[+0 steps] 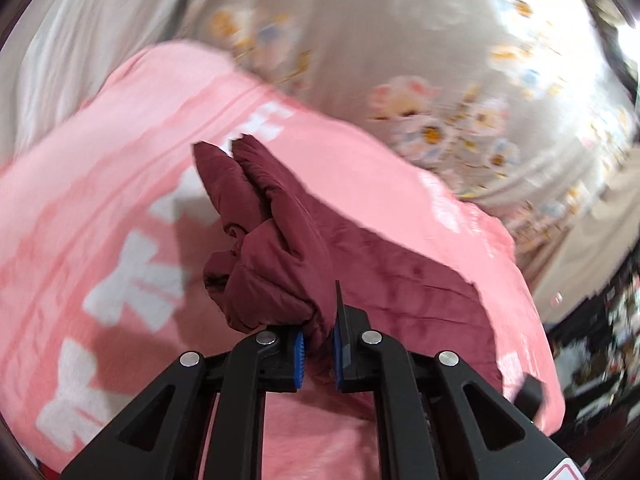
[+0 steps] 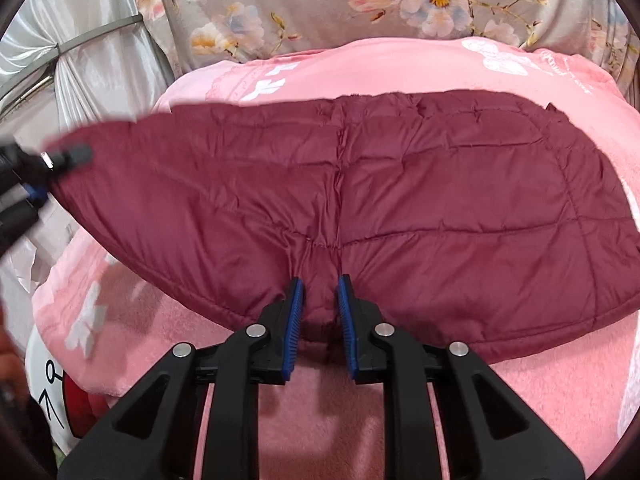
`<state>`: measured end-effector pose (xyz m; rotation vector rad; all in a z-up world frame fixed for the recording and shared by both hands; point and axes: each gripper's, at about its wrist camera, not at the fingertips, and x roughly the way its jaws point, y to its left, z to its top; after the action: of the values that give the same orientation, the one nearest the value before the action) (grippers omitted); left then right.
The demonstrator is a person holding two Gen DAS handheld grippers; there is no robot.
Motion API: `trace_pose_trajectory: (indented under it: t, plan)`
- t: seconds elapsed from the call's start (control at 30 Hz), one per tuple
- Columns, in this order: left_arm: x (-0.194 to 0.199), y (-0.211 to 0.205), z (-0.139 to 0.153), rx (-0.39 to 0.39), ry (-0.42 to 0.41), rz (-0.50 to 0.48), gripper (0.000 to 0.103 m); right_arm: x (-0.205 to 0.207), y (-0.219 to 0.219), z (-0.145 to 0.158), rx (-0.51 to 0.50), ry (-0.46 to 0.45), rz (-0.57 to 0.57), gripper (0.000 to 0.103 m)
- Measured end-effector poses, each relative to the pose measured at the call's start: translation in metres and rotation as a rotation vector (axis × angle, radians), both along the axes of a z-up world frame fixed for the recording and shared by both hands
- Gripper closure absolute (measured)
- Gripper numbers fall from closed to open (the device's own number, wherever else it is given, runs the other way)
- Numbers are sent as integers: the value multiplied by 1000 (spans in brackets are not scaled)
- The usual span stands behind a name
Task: Fold large clothes
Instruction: 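Lift the jacket edge with both grippers and fold it over the bundle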
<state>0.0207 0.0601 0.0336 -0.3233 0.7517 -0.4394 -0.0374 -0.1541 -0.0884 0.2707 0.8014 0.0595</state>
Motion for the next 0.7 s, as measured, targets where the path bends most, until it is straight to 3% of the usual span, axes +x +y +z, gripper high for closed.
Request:
trace_pose_trajectory:
  t: [0.2, 0.3, 0.4, 0.5, 0.63, 0.7]
  plan:
    - [-18, -75, 42, 65, -110, -195, 96, -4, -27, 11, 120, 19, -14, 85]
    - [-21, -119, 45, 102, -96, -293, 96, -24, -67, 40, 146, -3, -103, 84]
    - [-23, -163, 30, 154, -59, -361, 94, -41, -115, 65, 99, 9, -231, 83]
    - [-20, -206, -2, 193, 43, -415, 92, -59, -155, 83, 77, -2, -341, 82]
    - [-22, -246, -43, 247, 161, -480, 83, -72, -177, 98, 40, -32, -401, 68]
    - [-30, -247, -46, 225, 183, -496, 74, -74, -178, 103, 39, -47, -398, 66]
